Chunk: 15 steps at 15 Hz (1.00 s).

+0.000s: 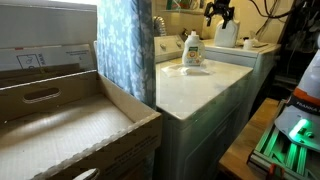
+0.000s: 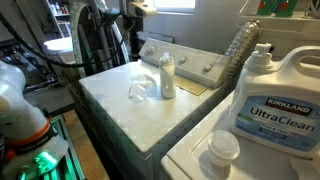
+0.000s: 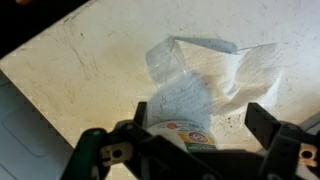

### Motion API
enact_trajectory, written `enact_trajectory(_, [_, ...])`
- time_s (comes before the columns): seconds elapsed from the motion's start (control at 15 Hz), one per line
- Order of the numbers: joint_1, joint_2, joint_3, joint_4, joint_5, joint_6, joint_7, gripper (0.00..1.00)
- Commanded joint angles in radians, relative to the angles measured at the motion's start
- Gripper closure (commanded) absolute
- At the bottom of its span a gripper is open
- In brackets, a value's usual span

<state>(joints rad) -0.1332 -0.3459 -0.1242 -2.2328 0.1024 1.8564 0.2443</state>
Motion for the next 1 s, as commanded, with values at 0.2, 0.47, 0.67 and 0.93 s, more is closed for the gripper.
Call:
enact_trajectory(0.2, [-0.045,0.034,0.091,-0.128,-0.052,0.125,0.39,0.0])
enact_trajectory(0.47, [-0.059,0.05,0.107,-0.203,-0.088,0.255,0.61,0.0])
enact_trajectory(0.67, [-0.054,0.063,0.099,-0.248,-0.069,0.335,0.697,0.0])
enact_trajectory(0.93, [-0.05,0.086,0.093,-0.291,-0.059,0.391,0.768,0.0])
